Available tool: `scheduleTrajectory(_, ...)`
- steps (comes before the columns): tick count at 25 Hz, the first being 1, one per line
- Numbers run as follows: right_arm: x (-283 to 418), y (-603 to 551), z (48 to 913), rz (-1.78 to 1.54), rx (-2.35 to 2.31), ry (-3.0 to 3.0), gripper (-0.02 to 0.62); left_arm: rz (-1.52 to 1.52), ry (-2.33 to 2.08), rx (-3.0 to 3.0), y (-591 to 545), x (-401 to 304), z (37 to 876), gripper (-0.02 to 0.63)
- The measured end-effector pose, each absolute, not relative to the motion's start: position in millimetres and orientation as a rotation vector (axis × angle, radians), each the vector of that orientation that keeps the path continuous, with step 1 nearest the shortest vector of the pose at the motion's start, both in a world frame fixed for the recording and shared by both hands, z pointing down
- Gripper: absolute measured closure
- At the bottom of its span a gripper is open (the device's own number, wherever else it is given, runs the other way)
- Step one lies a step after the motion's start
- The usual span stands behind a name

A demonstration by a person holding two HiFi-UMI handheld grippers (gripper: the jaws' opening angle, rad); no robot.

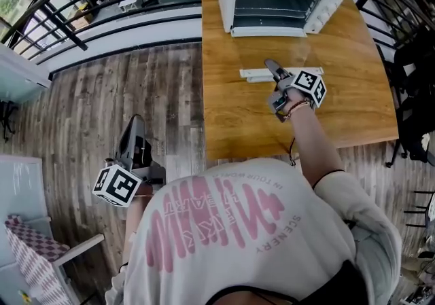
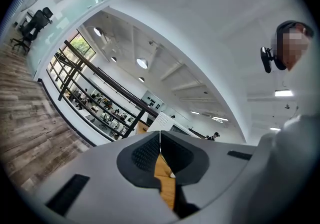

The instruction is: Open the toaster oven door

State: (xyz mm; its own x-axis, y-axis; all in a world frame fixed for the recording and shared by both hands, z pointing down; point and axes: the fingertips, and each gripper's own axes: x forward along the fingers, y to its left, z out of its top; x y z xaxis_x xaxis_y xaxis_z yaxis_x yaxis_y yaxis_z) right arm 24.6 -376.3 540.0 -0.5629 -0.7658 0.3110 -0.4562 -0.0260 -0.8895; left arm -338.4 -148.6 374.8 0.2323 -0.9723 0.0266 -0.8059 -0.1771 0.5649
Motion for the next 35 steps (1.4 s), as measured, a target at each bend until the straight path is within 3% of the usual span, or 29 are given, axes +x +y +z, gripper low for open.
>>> scheduleTrajectory(2,27,-362,532,-1.646,-1.247,1.959,0.228,-0.477,-1.624,2.047,-148,-325,373,0.584)
scheduleTrajectory(5,40,-338,525,-1.717,-1.215,1.874,0.381,-0.473,-1.595,2.057,-148,-295,372,0.584)
scheduleTrajectory(9,55,-308,506,-1.716,-1.146,1.920,0.440,-0.472,-1.532,2.085,-149,-244,373,0.584)
scheduleTrajectory(12,60,-287,485,-1.704,-1.080,2.001,0.593,-0.469,-1.493,2.115,-147,-205,372,0.584)
scheduleTrajectory(16,70,-268,443,-1.572,-1.017,2.187,0.604,-0.464,-1.442,2.142,-144,-155,372,0.584)
scheduleTrajectory(23,98,-233,375,-1.050,-1.094,2.583,0.604,-0.465,-1.419,2.173,-121,-89,370,0.584)
scheduleTrajectory(30,118,-195,364,-0.685,-1.142,2.841,0.600,-0.467,-1.446,2.156,-89,-53,375,0.584)
scheduleTrajectory(35,132,-177,377,-0.616,-1.175,2.902,0.597,-0.453,-1.448,2.148,-71,-35,384,0.584)
